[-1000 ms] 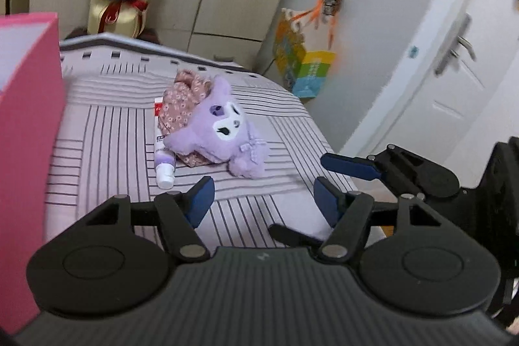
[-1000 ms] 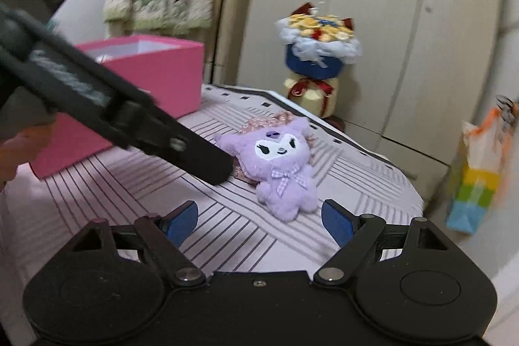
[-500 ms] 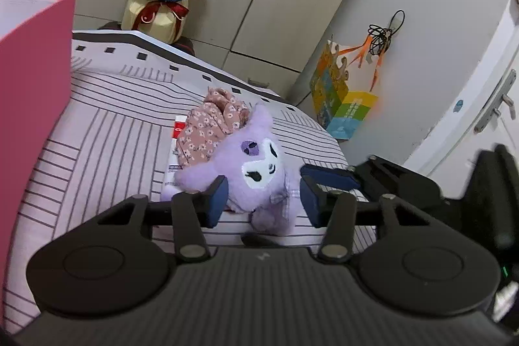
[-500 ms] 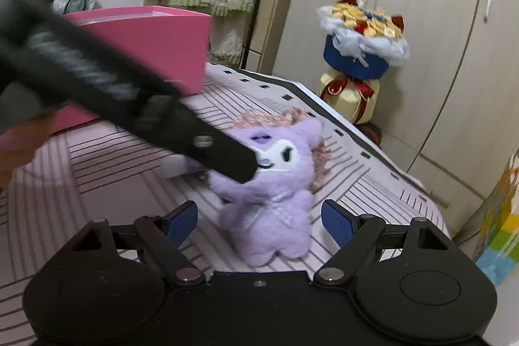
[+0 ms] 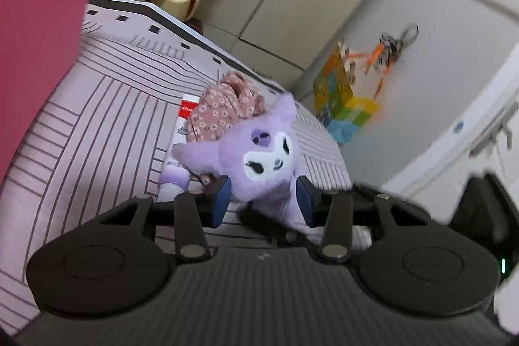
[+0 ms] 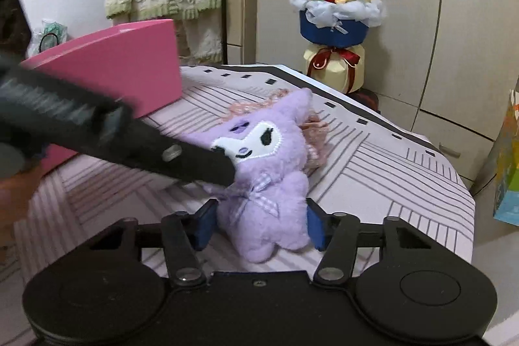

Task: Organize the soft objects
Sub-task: 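Grasp the purple plush doll with the left gripper, then lift the plush doll with the left gripper and carry it over the box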

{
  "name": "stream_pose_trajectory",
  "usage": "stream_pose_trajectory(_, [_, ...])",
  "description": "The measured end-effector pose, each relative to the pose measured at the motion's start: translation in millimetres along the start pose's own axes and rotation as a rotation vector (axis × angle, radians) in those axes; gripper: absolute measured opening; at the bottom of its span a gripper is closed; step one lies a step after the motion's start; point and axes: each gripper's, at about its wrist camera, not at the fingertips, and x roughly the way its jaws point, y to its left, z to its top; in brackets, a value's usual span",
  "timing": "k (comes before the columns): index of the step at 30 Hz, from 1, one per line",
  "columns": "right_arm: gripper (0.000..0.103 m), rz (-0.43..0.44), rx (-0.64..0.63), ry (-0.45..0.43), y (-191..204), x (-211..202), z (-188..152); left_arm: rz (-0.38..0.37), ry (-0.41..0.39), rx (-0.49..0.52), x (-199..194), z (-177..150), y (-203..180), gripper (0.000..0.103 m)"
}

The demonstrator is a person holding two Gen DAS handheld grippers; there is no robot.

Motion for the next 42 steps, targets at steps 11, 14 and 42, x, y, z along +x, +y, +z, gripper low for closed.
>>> stream_pose_trajectory(11, [0.056, -0.121, 0.194, 0.053, 20, -7, -6, 0.002, 0.051, -0.083, 6, -9, 10, 0.050])
stream_pose_trajectory(14, [0.056, -0.093, 0.263, 0.051, 19, -10, -9, -0.011, 0.048, -0.088, 6, -11, 9, 0.050])
stream_pose_trajectory(42, [0.057, -0.213, 0.498, 0.070, 101, -68, -44, -0.025, 0.175, 0.158, -65, -60, -10, 0.039])
